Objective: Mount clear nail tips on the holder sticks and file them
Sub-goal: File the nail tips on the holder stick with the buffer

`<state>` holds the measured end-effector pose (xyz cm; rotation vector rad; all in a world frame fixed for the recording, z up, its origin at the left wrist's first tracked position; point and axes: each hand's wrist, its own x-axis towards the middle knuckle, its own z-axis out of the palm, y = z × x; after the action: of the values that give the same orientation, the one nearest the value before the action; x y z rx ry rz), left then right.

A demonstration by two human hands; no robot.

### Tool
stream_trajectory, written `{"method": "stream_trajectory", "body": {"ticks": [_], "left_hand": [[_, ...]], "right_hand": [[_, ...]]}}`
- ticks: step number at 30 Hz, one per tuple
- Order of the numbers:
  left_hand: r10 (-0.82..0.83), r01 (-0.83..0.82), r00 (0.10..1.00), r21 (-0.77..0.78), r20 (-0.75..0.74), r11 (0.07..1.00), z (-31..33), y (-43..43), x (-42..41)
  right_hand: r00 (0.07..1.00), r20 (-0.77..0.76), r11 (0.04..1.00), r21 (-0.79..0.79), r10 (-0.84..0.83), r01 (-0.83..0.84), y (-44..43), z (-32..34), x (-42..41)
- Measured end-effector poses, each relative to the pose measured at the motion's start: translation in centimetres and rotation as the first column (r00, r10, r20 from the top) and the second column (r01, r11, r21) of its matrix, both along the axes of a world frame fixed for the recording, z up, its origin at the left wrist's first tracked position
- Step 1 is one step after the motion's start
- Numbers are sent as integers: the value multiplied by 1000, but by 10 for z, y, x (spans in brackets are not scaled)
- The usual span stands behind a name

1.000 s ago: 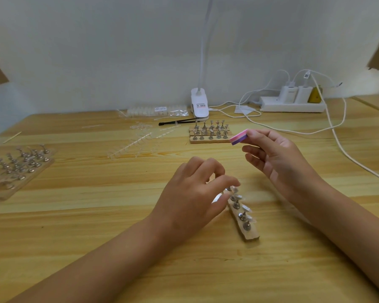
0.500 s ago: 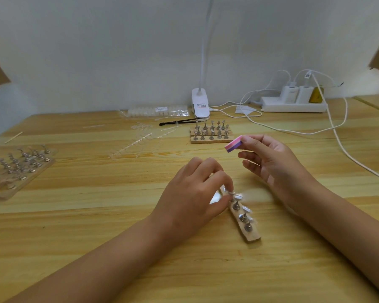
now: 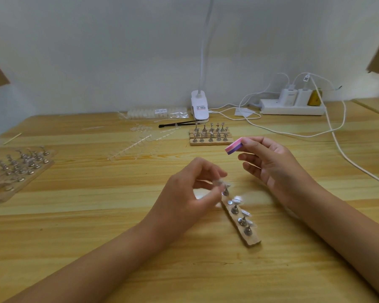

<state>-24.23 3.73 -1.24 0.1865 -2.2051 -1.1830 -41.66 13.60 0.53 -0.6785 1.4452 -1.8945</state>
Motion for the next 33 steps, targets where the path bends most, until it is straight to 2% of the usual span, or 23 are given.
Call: {"method": "stream_trajectory", "body": {"ticks": [1,3,10,17,22,27,31,33], "left_hand": [[-31,26,999,168,24,985,2,-2,0],[-33,18,999,358,38,934,3,-7,-1],[65,-47,998,635,-6,771,3,-19,-4],[21,-43,999,666,40,744,3,-21,-3],[-3,-9,1000,701,16,713,3,-24,-5],[-1,-7,1000,683,11,730,0,-25,-5],[-16,-5,1000,677,25,736,-1,-27,-4],[-27,-5,999,663,38,749,-2,-27,-4]], "right_hand": [[1000,5,1000,2,12,-12,0,1,0],[999,10,999,7,46,-46,1,1,1],[983,-33,983,11,183,-182,0,0,7],[975,-48,976,-4,215,-216,2,-1,9],[972,-73,975,10,223,-223,2,1,10],[967,-101,972,3,234,-235,4,1,13],[936,-271,975,59,224,-216,5,2,22],[927,-331,984,34,175,-174,6,2,25]]}}
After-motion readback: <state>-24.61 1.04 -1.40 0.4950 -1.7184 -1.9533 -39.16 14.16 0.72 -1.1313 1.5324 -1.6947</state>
